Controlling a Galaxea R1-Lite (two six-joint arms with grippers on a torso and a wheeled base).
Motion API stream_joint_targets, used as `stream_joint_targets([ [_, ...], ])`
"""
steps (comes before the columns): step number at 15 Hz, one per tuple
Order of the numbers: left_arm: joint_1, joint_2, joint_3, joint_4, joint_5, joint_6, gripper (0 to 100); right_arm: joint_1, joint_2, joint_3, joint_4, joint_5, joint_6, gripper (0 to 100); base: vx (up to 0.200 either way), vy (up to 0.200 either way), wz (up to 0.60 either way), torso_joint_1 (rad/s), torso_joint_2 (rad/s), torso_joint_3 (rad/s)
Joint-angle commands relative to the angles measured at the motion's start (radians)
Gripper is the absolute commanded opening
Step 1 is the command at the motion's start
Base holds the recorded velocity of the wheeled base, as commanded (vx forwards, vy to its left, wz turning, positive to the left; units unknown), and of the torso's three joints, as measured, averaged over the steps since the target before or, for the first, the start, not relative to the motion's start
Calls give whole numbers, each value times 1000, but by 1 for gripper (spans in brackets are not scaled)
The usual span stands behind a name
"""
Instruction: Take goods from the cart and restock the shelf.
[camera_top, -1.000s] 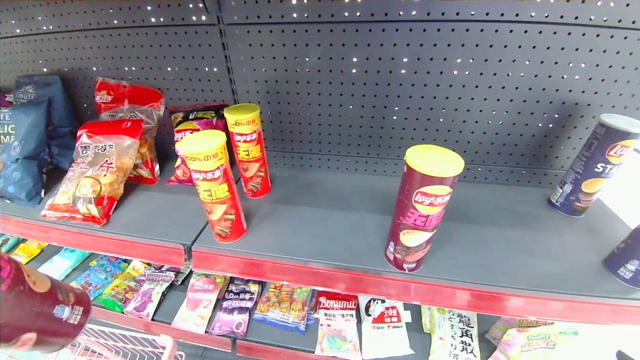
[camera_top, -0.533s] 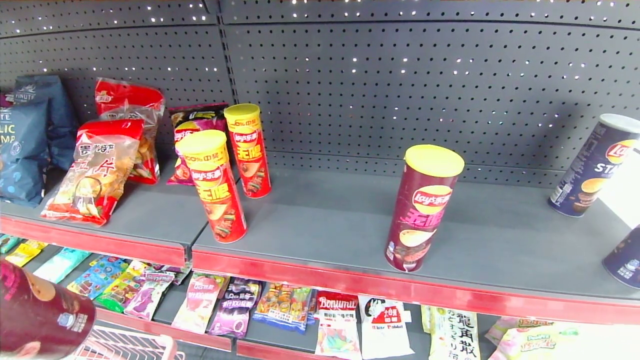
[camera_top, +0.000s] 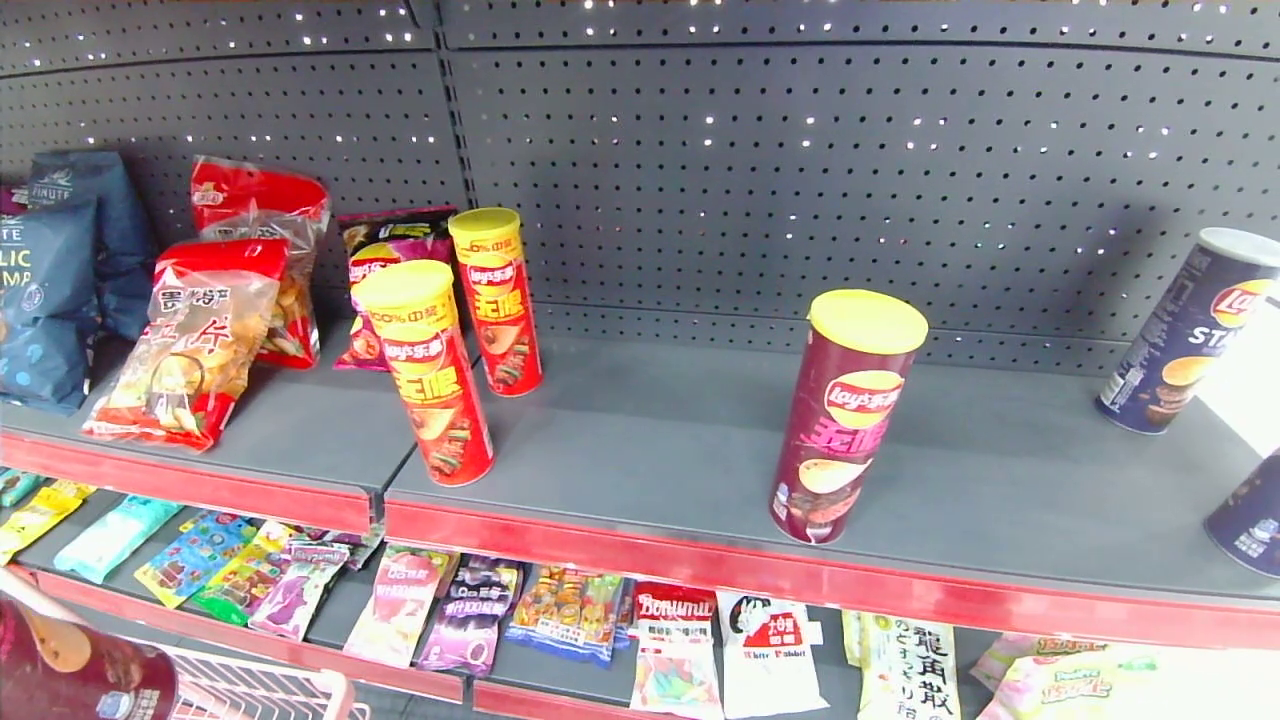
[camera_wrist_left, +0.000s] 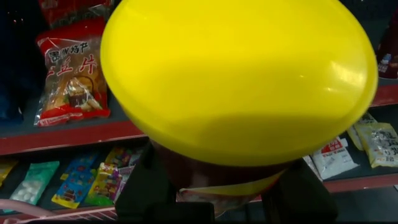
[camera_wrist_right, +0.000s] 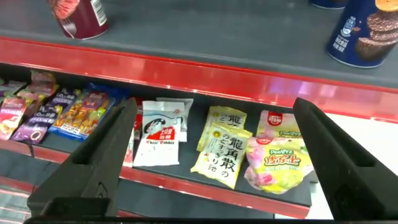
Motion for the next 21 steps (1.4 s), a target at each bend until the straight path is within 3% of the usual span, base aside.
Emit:
stream_joint_targets([
  [1, 1, -25, 17, -3, 1, 1, 0, 0, 3, 0, 0, 0, 1, 100, 0, 0, 0, 0, 0, 0],
  [3, 1, -25, 19, -3, -1, -1, 0, 0, 3, 0, 0, 2, 3, 100, 0, 0, 0, 0, 0, 0],
  [12, -1, -13, 11, -4, -8, -2, 0, 0, 3, 0, -1, 6, 4, 100, 0, 0, -600, 4, 2, -1],
  [18, -1, 12, 10, -4, 3, -4, 0, 0, 3, 0, 0, 5, 4, 100, 0, 0, 0, 0, 0, 0],
  [21, -1, 116, -32, -44, -5, -19, 0, 0, 3, 0, 0, 5, 4, 100, 0, 0, 0, 0, 0, 0],
])
